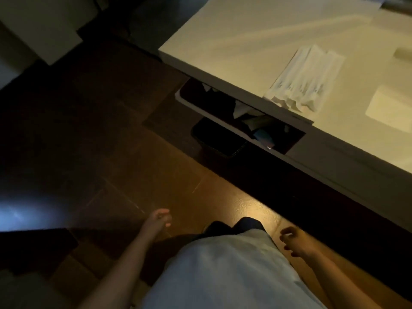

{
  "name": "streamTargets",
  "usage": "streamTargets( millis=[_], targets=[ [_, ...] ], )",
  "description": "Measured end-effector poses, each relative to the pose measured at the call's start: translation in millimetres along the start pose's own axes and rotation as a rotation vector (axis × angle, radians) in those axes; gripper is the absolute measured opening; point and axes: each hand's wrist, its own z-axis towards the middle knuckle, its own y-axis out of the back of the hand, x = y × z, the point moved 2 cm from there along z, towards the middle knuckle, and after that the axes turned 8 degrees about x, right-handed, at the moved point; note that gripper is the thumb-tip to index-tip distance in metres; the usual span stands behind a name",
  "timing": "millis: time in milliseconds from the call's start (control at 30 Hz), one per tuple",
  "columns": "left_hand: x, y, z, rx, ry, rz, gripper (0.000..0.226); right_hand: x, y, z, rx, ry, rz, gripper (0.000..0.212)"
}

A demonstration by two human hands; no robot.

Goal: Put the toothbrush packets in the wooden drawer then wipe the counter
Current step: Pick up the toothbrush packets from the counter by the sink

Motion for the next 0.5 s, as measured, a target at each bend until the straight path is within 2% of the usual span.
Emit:
streamTargets(
  millis=[233,367,500],
  targets=[
    [-73.8,-5.8,49.3,0.111,-0.042,0.155,0.031,6.4,1.9,14.7,-0.013,-0.116,0.23,0.03],
    [-99.6,-31.0,72.2,0.145,-0.011,0.199,0.03,41.7,30.4,42.7,-0.02,-0.081,0.269,0.028],
    [-127.3,-48.1,85.1,0.187,-0.024,0.366,0.024,88.7,64.1,66.1,-0.039,-0.035,0.288,0.029]
  ],
)
